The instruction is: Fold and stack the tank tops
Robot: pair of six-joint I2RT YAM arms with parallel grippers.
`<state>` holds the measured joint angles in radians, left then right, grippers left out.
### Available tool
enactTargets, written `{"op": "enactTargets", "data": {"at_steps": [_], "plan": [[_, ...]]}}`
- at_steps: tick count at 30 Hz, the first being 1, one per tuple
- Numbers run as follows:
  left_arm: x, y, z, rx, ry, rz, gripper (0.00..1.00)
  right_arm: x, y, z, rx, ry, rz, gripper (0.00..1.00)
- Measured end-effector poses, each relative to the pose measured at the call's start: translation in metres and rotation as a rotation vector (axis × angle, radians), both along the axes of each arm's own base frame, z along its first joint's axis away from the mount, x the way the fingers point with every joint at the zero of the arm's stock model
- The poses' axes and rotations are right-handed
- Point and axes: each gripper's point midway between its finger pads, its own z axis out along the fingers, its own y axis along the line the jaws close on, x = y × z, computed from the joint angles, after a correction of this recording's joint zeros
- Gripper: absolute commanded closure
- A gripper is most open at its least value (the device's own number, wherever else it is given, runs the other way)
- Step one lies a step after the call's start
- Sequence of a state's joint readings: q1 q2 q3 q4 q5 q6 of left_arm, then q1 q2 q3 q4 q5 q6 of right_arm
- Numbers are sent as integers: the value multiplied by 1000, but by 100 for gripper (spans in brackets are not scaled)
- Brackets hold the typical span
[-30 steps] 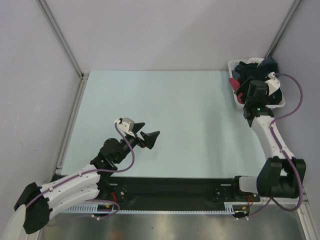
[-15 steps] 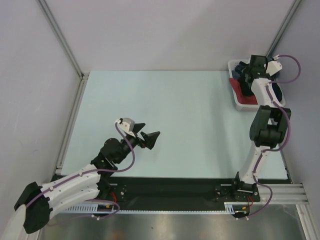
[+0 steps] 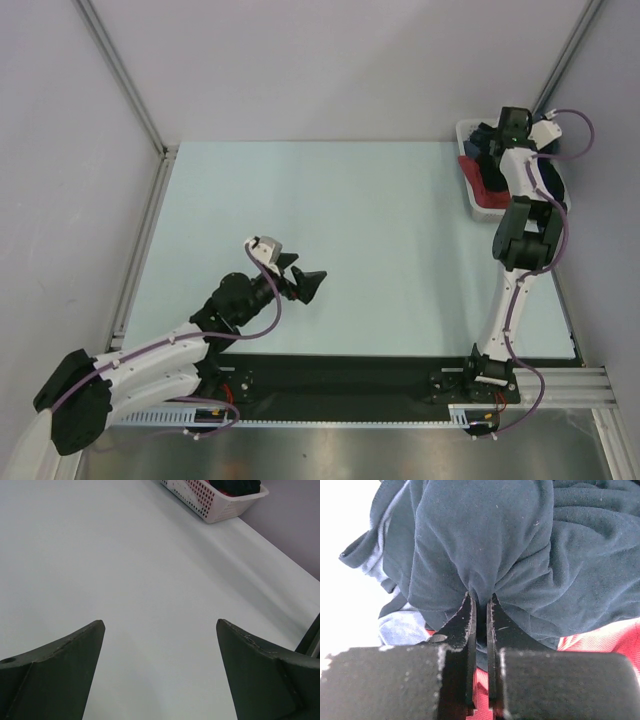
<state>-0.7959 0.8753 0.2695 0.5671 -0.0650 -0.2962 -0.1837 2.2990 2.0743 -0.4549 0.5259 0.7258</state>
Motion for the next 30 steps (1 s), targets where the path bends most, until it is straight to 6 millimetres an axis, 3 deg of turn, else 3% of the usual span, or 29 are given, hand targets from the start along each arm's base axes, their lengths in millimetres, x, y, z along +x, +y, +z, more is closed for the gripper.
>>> {"op": "enactTargets", "data": {"at_steps": [5,8,11,14,15,16,19,23,27,28,29,30], "plan": [[-1,-3,-3,9,8,-15,0,-8,15,16,-32,-36,24,100],[-1,-3,-2,7,5,-15,0,-25,42,55,-46,-85,74,100],[0,-3,-2,11,2,-14,0,-32,87,134,-67,-216,191,100],[0,-2,-2,13,0,-11,0,-50,153,237,-136,-368,347,100],[1,-2,-2,13,0,-7,0,-59,175,261,-148,-409,400,100],[2,0,-2,14,-1,2,0,-74,202,289,-159,-460,469,100],[5,6,1,10,-6,40,0,-127,268,341,-141,-569,684,100],[14,30,15,-17,-30,175,0,-193,301,371,-106,-661,880,100],[21,68,41,-111,-68,365,0,-232,328,368,-99,-676,1020,98],[22,76,41,-125,-68,405,0,-238,337,362,-90,-667,1061,91],[22,84,43,-145,-67,446,0,-242,344,355,-82,-653,1092,78],[23,92,43,-159,-65,486,0,-243,348,347,-74,-637,1109,23]]}}
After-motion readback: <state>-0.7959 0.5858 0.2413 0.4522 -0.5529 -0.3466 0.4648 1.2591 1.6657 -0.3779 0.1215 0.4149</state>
